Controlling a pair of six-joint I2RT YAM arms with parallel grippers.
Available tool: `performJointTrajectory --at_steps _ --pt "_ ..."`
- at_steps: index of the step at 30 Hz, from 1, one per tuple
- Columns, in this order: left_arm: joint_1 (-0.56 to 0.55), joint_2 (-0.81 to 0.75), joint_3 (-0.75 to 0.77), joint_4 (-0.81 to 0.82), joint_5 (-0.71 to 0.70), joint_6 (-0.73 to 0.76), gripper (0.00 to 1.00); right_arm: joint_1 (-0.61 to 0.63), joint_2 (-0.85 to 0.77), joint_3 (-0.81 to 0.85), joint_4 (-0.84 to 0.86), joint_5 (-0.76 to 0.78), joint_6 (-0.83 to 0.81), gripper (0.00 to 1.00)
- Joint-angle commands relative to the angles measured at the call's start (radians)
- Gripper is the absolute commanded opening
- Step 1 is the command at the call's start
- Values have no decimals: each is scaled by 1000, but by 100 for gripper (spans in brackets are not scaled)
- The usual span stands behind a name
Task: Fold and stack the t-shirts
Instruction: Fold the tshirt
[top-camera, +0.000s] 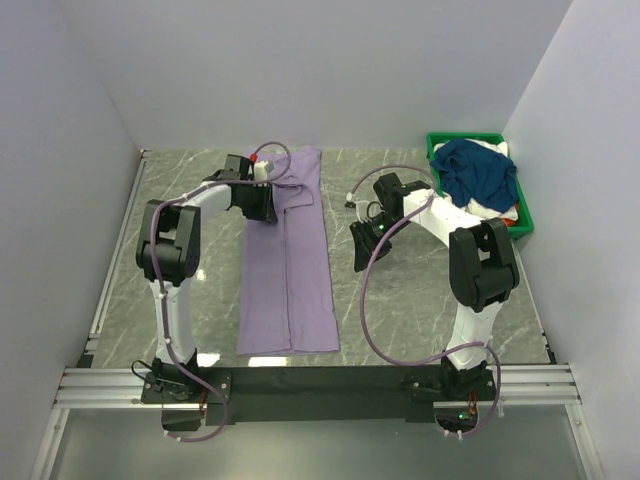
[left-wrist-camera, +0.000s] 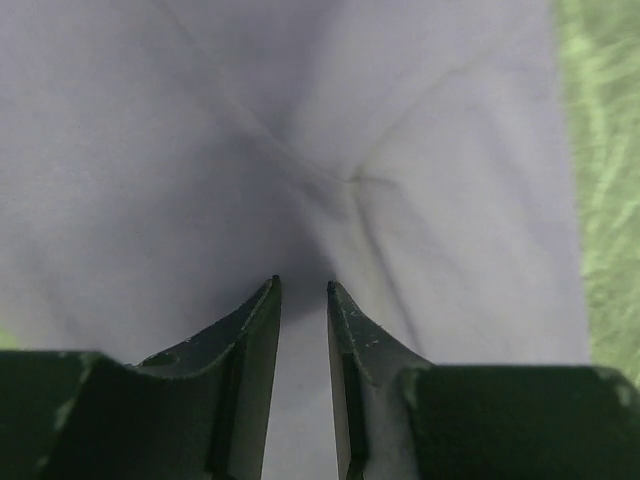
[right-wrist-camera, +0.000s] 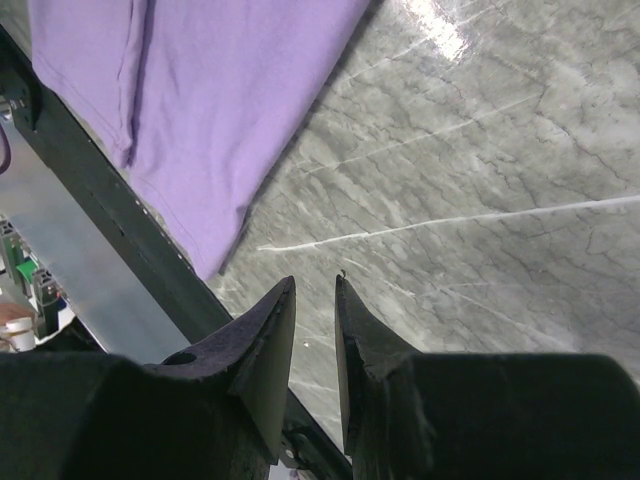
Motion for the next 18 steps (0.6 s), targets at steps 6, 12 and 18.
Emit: performJointTrajectory --at_steps 6,12,18 --pt "3 125 158 36 -21 -31 30 -2 -20 -1 36 -5 12 30" --pt "6 173 268 -2 -21 -16 31 -2 -14 73 19 31 11 30" --pt "27 -189 18 77 110 125 46 44 -115 78 10 63 -34 36"
